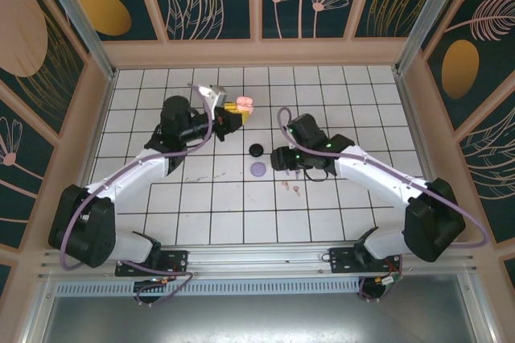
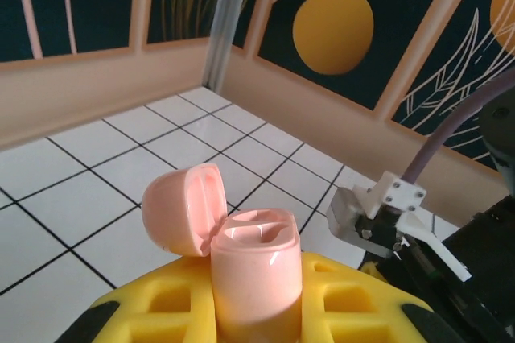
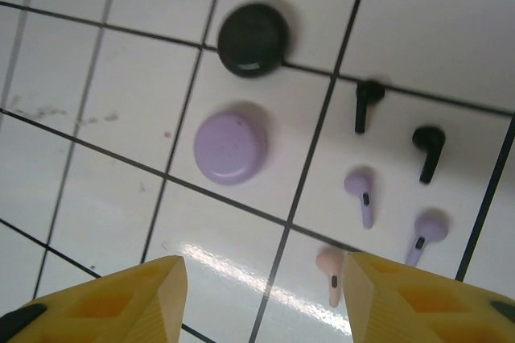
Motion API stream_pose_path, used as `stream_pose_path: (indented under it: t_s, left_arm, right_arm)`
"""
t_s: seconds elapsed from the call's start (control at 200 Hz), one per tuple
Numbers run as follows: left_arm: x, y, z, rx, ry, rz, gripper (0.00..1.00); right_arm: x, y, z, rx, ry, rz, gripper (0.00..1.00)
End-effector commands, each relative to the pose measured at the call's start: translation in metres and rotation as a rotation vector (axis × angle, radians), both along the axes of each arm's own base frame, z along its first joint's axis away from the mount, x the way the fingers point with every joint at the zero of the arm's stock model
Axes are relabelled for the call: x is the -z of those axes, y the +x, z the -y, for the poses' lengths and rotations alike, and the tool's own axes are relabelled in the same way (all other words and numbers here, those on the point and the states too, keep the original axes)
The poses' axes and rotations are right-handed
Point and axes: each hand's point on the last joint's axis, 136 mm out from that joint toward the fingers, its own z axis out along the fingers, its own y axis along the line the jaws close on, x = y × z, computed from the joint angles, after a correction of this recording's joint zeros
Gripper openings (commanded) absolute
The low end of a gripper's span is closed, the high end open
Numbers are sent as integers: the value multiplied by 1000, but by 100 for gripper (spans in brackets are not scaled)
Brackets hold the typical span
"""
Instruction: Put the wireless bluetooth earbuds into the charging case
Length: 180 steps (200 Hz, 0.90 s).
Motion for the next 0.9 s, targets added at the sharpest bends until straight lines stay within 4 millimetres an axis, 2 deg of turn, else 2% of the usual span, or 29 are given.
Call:
stream_pose_path:
  t_s: [0.0, 0.01, 0.095, 0.18, 0.315, 0.646, 0.896]
  left_arm:
    - [-39, -10, -20, -102, -102, 283, 0]
    - [-34, -11, -22, -113, -95, 286, 0]
    - [-38, -12, -38, -214, -97, 335, 0]
    - [-35, -11, -44, -250, -84, 326, 0]
    - [-37, -22, -49, -253, -133, 365, 0]
    - [-39, -35, -47, -198, -219, 394, 0]
    - [-40, -38, -43, -169, -223, 393, 0]
  right_arm:
    - [25, -4, 16, 114, -82, -57, 53]
    - [26, -5, 16, 118, -84, -61, 53]
    - [37, -6, 17, 133, -111, -79, 51]
    - [49, -6, 17, 142, -135, -102, 50]
    - [65, -9, 13, 136, -172, -139, 49]
    - [78, -19, 7, 103, -240, -146, 46]
    - [90, -20, 14, 94, -330, -145, 44]
